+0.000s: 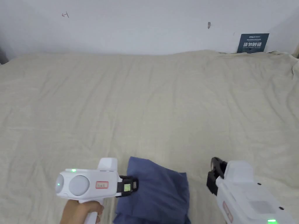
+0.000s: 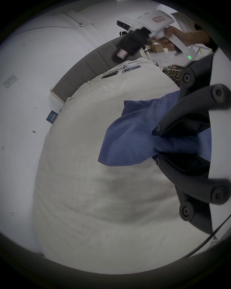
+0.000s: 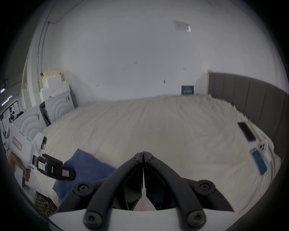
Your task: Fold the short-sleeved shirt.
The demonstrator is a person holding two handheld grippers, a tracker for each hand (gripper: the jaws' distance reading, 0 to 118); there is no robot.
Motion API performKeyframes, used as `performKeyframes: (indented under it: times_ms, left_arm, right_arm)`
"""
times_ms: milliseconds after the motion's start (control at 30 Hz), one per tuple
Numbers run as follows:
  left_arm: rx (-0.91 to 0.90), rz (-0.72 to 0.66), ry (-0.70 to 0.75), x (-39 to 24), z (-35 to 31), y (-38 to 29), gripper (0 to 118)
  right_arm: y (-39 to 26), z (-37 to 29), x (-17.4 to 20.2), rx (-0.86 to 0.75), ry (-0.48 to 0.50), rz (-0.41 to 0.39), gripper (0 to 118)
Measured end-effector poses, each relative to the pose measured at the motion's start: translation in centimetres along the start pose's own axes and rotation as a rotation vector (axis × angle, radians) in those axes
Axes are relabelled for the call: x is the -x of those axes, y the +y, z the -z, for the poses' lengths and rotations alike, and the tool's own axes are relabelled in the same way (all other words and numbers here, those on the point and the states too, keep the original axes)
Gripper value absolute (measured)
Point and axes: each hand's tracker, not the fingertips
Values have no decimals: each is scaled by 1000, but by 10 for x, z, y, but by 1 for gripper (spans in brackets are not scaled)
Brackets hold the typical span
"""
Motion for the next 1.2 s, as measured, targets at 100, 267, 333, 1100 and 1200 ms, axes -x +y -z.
performKeyframes:
  times_ms: [100, 267, 333, 1100, 1200]
  left_arm:
    - [-23, 20, 81, 30, -26, 16, 15]
    - [-38, 19, 227, 90, -67, 38, 15]
    - [-36, 22, 295, 116, -83, 46, 15]
    - [-6, -328, 653, 322, -129, 37, 17]
    - [-32, -365, 678, 318, -126, 30, 33]
  right_arm:
    - [27, -13, -5, -67, -12, -23, 0]
    - [60, -29, -8, -142, -29, -42, 0]
    - [68, -32, -8, -164, -30, -44, 0]
    - [87, 9, 49, -137, -12, -83, 0]
    - [87, 10, 53, -127, -9, -96, 0]
